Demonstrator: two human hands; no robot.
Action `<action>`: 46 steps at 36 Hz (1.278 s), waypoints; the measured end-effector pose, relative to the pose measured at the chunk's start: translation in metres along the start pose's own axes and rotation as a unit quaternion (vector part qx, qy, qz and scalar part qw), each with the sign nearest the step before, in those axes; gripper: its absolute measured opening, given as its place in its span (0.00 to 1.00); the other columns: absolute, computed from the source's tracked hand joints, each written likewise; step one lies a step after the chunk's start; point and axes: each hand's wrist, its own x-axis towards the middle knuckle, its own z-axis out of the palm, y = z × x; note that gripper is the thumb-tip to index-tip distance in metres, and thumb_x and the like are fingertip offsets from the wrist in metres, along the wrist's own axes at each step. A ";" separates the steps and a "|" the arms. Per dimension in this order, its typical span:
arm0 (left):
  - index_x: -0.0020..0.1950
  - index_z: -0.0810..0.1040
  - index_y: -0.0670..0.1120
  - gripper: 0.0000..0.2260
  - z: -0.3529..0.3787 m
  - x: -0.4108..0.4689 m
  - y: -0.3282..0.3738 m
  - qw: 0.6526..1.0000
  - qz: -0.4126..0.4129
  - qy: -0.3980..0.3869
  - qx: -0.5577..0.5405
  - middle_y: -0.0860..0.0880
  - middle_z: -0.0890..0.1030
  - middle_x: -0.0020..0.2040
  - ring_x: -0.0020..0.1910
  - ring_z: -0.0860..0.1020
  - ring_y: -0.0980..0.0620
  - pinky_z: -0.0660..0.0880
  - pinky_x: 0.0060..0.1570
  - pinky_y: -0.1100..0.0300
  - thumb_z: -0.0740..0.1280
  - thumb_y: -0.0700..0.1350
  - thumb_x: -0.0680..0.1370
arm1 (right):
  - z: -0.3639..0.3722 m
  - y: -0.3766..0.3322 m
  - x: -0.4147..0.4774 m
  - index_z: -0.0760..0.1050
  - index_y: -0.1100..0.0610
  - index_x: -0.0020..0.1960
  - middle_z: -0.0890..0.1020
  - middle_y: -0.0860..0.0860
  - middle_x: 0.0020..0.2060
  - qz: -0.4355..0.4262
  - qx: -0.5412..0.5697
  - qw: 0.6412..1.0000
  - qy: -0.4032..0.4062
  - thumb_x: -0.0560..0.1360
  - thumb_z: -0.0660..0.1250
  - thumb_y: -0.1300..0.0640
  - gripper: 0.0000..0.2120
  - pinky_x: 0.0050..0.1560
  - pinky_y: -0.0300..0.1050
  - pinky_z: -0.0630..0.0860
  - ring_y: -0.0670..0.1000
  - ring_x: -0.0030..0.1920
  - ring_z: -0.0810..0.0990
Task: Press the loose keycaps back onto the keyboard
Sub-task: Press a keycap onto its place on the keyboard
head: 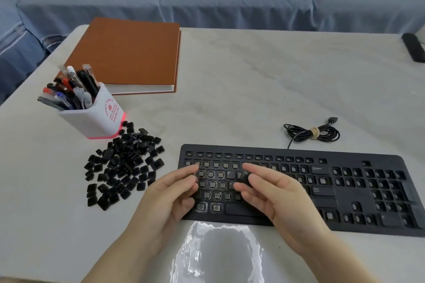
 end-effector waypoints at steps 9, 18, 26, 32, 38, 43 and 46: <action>0.42 0.83 0.36 0.14 -0.043 0.002 -0.004 0.995 -0.034 0.084 -0.037 0.43 0.83 0.36 0.30 0.79 0.55 0.73 0.24 0.66 0.58 0.32 0.77 | -0.009 0.023 0.006 0.77 0.53 0.49 0.85 0.53 0.33 -0.048 -0.207 0.976 0.043 0.70 0.69 0.69 0.14 0.39 0.31 0.77 0.47 0.38 0.84; 0.43 0.82 0.47 0.18 -0.071 0.001 -0.021 0.934 0.092 0.126 0.323 0.56 0.75 0.28 0.28 0.71 0.59 0.66 0.33 0.67 0.55 0.32 0.79 | 0.007 0.056 0.017 0.75 0.40 0.42 0.80 0.45 0.38 -0.198 -0.393 0.898 0.031 0.68 0.74 0.65 0.19 0.40 0.24 0.71 0.37 0.38 0.78; 0.47 0.81 0.50 0.05 -0.071 0.003 -0.029 0.878 0.157 0.086 0.444 0.49 0.76 0.36 0.33 0.73 0.64 0.67 0.36 0.75 0.66 0.43 0.77 | 0.027 0.101 0.042 0.84 0.53 0.46 0.74 0.40 0.51 -0.375 -0.492 0.785 0.036 0.63 0.75 0.56 0.11 0.61 0.24 0.57 0.36 0.55 0.65; 0.46 0.82 0.51 0.03 -0.073 0.006 -0.029 0.866 0.179 0.082 0.459 0.51 0.75 0.33 0.34 0.73 0.64 0.68 0.37 0.73 0.69 0.45 0.76 | 0.037 0.114 0.050 0.84 0.47 0.42 0.75 0.51 0.63 -0.378 -0.528 0.759 0.054 0.61 0.72 0.50 0.09 0.62 0.48 0.56 0.50 0.66 0.61; 0.41 0.84 0.51 0.04 -0.074 0.007 -0.030 0.870 0.177 0.081 0.453 0.52 0.73 0.31 0.32 0.72 0.62 0.67 0.35 0.72 0.70 0.45 0.74 | 0.036 0.114 0.049 0.84 0.46 0.43 0.70 0.47 0.66 -0.363 -0.529 0.766 0.035 0.62 0.76 0.51 0.10 0.63 0.49 0.54 0.49 0.68 0.58; 0.39 0.84 0.50 0.03 -0.069 0.008 -0.031 0.879 0.170 0.091 0.436 0.50 0.74 0.33 0.32 0.72 0.62 0.68 0.35 0.71 0.72 0.46 0.73 | 0.038 0.114 0.050 0.84 0.47 0.42 0.74 0.53 0.64 -0.362 -0.536 0.761 0.047 0.61 0.76 0.50 0.10 0.61 0.52 0.58 0.51 0.66 0.60; 0.38 0.84 0.49 0.04 -0.066 0.010 -0.030 0.886 0.157 0.096 0.425 0.51 0.73 0.31 0.29 0.71 0.62 0.67 0.32 0.71 0.73 0.47 0.72 | 0.038 0.114 0.051 0.84 0.48 0.41 0.74 0.53 0.64 -0.358 -0.536 0.763 0.051 0.59 0.79 0.54 0.11 0.62 0.52 0.59 0.50 0.66 0.60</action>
